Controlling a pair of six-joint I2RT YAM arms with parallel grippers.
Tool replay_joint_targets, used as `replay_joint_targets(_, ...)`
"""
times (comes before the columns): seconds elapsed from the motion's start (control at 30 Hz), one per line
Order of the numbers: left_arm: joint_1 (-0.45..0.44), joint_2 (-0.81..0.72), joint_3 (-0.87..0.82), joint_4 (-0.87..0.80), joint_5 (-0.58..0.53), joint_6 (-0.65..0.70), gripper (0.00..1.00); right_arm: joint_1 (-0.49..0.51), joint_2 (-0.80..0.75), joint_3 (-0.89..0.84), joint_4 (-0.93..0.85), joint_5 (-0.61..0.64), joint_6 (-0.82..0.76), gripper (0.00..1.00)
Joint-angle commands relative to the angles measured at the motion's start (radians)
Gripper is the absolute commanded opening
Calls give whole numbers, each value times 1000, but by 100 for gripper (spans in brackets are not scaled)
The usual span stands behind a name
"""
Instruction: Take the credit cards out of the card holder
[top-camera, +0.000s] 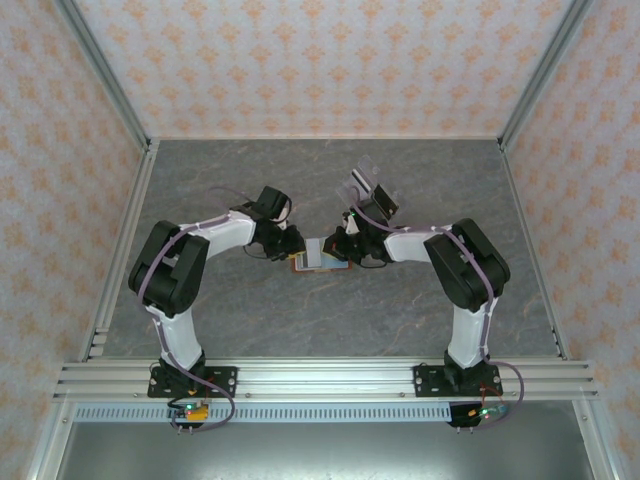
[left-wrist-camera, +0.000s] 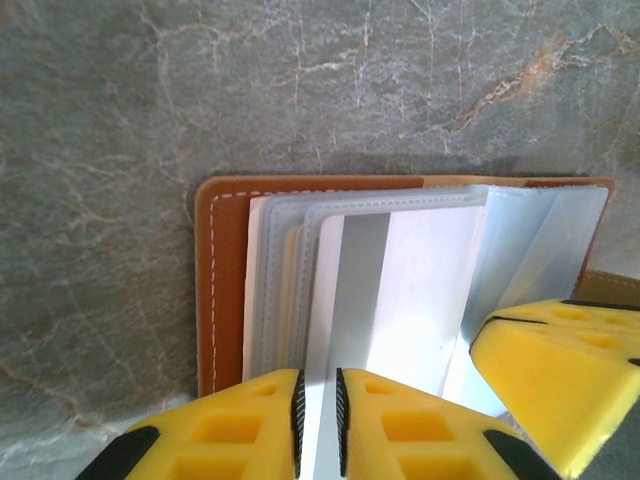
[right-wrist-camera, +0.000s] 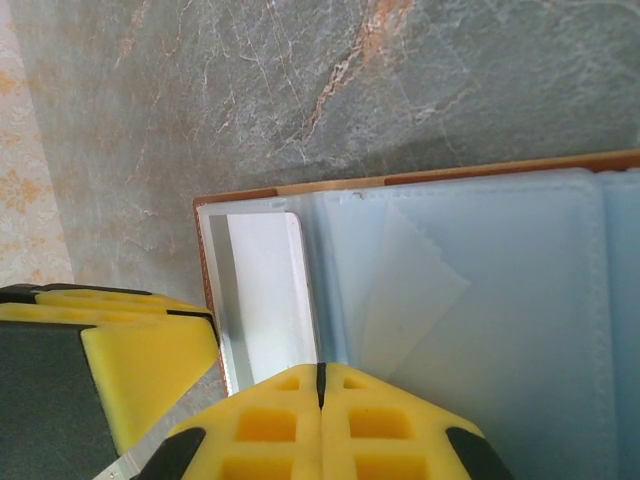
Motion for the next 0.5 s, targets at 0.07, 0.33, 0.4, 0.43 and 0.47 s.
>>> replay_joint_targets(0.07,-3,-87,-48,-22,-31,-23,22,1,-41,11,-72,16,-41,18)
replay_joint_targets(0.33,-19,-66,-74,27,-5,-53,19,2,-6,24,-84,-18,-45,28)
replay_joint_targets(0.4,-20,-53,-73,40,6,-60,17,2,-4,25,-82,-25,-45,28)
replay_joint_targets(0.43,-22,-45,-70,41,8,-61,16,1,-4,25,-82,-24,-46,28)
replay_joint_targets(0.47,-24,-39,-68,44,13,-62,16,2,-2,25,-83,-27,-47,28)
